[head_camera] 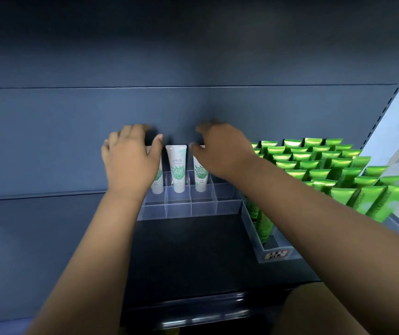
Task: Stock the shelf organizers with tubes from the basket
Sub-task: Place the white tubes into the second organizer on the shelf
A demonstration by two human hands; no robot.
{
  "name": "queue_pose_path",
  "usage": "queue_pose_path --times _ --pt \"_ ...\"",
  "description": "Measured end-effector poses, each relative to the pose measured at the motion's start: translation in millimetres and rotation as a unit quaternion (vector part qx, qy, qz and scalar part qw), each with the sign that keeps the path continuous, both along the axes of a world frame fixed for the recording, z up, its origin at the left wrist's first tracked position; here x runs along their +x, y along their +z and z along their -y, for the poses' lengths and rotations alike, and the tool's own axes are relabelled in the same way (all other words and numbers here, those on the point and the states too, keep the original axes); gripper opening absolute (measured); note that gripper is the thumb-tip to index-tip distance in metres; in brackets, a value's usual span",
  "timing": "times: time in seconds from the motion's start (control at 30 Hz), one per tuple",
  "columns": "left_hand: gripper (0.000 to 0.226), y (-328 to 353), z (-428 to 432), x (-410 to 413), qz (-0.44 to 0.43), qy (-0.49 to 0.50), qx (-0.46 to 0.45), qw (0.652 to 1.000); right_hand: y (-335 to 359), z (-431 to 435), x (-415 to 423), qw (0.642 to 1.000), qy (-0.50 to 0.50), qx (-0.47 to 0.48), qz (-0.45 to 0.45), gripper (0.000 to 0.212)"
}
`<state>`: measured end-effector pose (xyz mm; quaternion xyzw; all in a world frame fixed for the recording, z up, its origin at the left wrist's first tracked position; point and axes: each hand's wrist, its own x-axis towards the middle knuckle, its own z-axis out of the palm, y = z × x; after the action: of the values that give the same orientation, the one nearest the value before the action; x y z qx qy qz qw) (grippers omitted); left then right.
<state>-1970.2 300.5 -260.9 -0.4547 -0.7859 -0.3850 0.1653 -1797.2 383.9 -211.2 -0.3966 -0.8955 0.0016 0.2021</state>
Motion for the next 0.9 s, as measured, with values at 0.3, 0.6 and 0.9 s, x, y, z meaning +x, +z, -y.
queue_pose_path --times 0.3,0.6,0.9 --pt "0.059 -12 171 12 -0.084 0.105 -0.075 0.988 -9 148 -13 0.978 0.175 -0.028 -0.106 0.056" --pt "0.059 -81 437 34 0.002 0.357 -0.128 0.925 -77 357 -82 0.896 0.432 -0.080 -0.062 0.058" --pt "0.055 -204 568 49 0.150 0.440 -0.183 0.866 -203 461 -120 0.831 0.497 -0.186 0.167 0.046"
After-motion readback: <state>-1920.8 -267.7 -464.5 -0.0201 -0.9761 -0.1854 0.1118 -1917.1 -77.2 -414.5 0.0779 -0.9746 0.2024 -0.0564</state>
